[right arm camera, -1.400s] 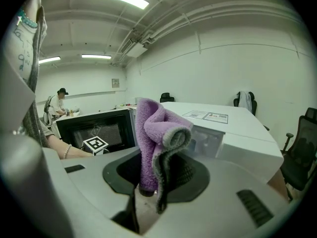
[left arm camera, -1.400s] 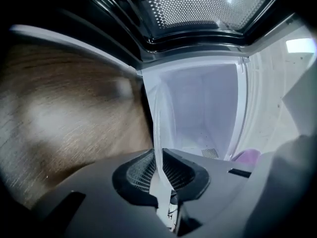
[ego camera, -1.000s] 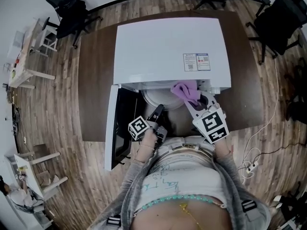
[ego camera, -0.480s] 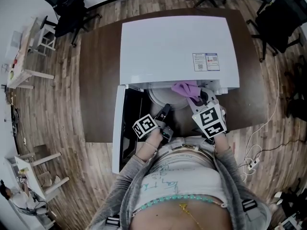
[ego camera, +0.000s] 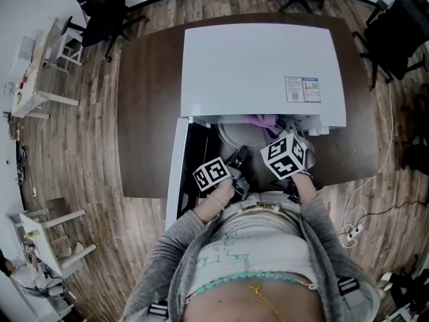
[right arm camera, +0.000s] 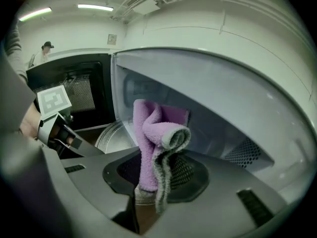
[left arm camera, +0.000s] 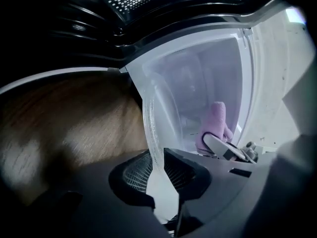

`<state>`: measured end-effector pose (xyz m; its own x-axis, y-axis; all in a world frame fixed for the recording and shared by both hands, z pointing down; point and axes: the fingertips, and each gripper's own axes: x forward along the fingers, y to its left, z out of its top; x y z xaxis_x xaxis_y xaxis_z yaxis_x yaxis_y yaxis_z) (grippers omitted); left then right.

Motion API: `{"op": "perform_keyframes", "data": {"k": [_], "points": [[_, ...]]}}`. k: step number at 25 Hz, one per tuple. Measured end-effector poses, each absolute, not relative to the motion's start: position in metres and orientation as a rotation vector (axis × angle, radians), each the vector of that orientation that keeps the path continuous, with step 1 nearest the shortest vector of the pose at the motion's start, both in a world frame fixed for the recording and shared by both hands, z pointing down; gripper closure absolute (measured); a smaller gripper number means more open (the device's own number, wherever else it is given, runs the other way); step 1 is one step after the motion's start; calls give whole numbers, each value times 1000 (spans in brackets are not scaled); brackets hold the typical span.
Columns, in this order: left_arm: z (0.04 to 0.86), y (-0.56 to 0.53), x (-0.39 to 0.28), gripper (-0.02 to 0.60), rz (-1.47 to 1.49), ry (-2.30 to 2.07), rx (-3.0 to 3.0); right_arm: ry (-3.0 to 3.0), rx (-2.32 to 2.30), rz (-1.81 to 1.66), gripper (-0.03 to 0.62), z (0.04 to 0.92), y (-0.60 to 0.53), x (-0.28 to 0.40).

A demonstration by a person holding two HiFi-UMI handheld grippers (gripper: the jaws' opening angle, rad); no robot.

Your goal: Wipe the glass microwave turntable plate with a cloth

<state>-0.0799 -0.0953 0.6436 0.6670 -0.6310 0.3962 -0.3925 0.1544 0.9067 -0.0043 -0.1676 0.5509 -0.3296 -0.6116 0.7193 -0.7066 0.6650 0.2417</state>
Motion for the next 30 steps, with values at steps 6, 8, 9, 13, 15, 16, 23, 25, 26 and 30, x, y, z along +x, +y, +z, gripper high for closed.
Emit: {"op": "perform_keyframes", "data": {"k": [6,8,9,13,15,16,23,25,26,30], "points": [[643,-95,-83,514,-187,-903,1464,-1979,964,90,477,569,-173,-17],[643,-95,-82,514,-185,-894,1464,-1956,951,79,477,577,-174,-19],[643,-95,-82,514,-182,-890,1464,-1944,944,77,477,581,-174,-20],[649,-93,-82,512,-167,-881,1437,-1888,923,56,477,600,-174,-21],[654,-92,-84,511,-162,-881,1412,-1870,909,35,477,607,-175,-22],[655,-91,-85,511,-159,-882,1404,-1866,900,25,477,609,-175,-24],[655,-92,-86,509,-156,-862,1403,-1828,852,-52,477,618,-184,-38],[653,-92,-87,509,-172,-859,1401,-1820,847,-68,477,618,-183,-38],[652,-93,-88,509,-180,-858,1401,-1820,845,-72,477,618,-183,-39],[651,-93,-88,509,-200,-856,1400,-1818,822,-87,477,620,-181,-39]]}}
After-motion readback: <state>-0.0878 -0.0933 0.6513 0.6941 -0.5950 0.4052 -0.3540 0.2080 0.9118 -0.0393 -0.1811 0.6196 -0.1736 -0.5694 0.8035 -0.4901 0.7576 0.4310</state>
